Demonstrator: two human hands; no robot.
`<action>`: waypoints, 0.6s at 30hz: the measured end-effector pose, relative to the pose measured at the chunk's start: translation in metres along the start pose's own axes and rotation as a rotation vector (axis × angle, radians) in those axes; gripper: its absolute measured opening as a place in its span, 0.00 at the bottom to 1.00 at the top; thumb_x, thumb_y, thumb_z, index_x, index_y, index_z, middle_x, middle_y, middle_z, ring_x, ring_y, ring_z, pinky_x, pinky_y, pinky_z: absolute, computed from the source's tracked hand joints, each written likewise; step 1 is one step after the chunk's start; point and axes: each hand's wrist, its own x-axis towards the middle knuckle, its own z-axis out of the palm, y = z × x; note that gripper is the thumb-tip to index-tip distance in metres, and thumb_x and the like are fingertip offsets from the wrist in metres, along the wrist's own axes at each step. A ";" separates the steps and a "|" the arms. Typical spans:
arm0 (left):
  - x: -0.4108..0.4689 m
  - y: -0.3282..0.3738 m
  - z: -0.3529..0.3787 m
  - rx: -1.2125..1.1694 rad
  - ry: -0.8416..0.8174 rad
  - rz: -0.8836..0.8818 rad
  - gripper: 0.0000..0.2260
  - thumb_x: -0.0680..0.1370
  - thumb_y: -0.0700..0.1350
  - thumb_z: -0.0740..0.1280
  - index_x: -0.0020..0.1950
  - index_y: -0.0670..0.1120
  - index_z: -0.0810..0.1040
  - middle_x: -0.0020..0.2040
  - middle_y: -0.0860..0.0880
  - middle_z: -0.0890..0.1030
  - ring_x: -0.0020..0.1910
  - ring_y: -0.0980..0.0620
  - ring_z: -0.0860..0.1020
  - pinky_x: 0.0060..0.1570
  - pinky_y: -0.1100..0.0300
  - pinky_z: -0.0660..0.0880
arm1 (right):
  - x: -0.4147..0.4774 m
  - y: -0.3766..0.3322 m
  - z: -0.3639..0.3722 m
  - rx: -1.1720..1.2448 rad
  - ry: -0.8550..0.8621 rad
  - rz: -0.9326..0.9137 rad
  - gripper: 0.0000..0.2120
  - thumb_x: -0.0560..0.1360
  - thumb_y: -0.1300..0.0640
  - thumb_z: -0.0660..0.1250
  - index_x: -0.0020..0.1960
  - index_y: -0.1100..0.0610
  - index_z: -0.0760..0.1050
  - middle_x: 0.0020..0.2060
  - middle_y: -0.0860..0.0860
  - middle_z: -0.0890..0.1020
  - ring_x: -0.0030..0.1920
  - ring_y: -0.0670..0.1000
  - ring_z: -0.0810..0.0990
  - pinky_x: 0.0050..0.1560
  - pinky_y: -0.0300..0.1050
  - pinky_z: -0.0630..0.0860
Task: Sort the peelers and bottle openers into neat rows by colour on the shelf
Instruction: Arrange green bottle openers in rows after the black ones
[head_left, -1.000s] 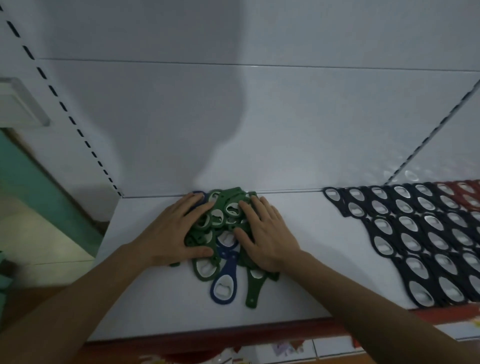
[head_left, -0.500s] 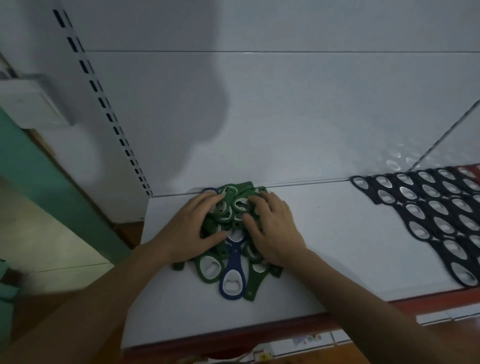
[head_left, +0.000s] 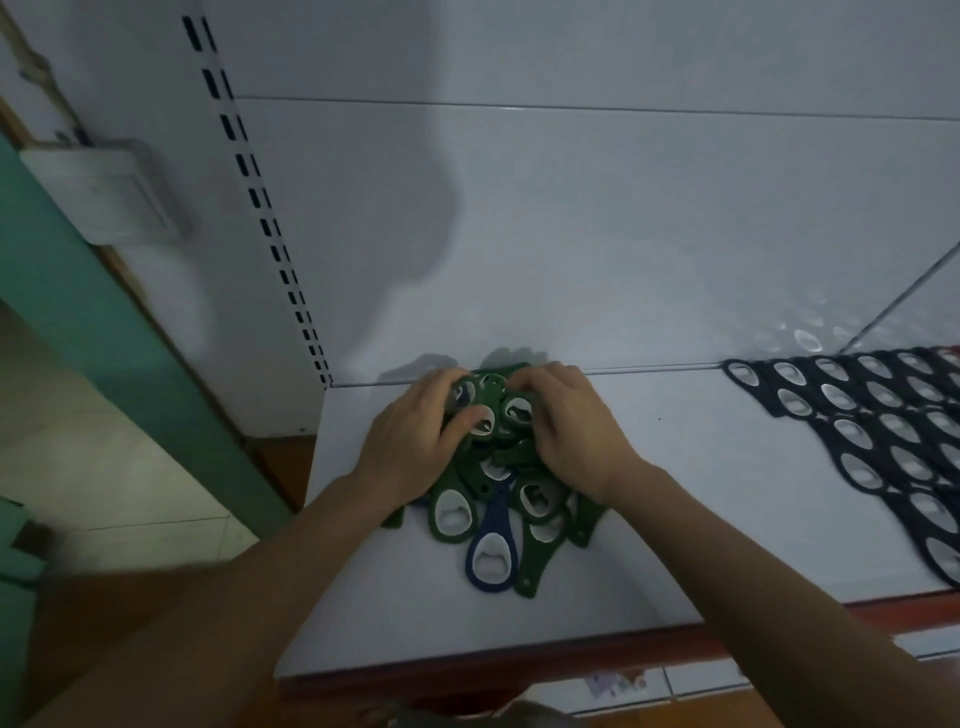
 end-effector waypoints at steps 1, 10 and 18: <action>0.002 0.001 0.000 -0.032 0.045 -0.008 0.25 0.81 0.65 0.54 0.67 0.49 0.72 0.58 0.51 0.79 0.53 0.50 0.77 0.51 0.50 0.77 | 0.007 0.000 0.000 -0.028 -0.099 -0.052 0.22 0.75 0.67 0.63 0.67 0.54 0.74 0.62 0.53 0.77 0.59 0.57 0.74 0.58 0.58 0.75; 0.020 0.027 -0.011 -0.640 0.162 -0.444 0.28 0.80 0.69 0.52 0.56 0.48 0.78 0.38 0.54 0.75 0.31 0.58 0.70 0.29 0.63 0.66 | 0.032 0.003 -0.008 -0.267 -0.266 -0.199 0.16 0.82 0.52 0.63 0.69 0.48 0.74 0.71 0.50 0.72 0.67 0.55 0.70 0.62 0.58 0.74; 0.031 0.055 -0.013 -1.212 0.097 -0.387 0.11 0.82 0.49 0.66 0.59 0.44 0.74 0.38 0.50 0.69 0.32 0.55 0.69 0.30 0.62 0.68 | 0.025 -0.003 -0.040 0.690 0.177 0.264 0.05 0.81 0.62 0.68 0.50 0.59 0.83 0.35 0.48 0.84 0.36 0.49 0.82 0.40 0.43 0.81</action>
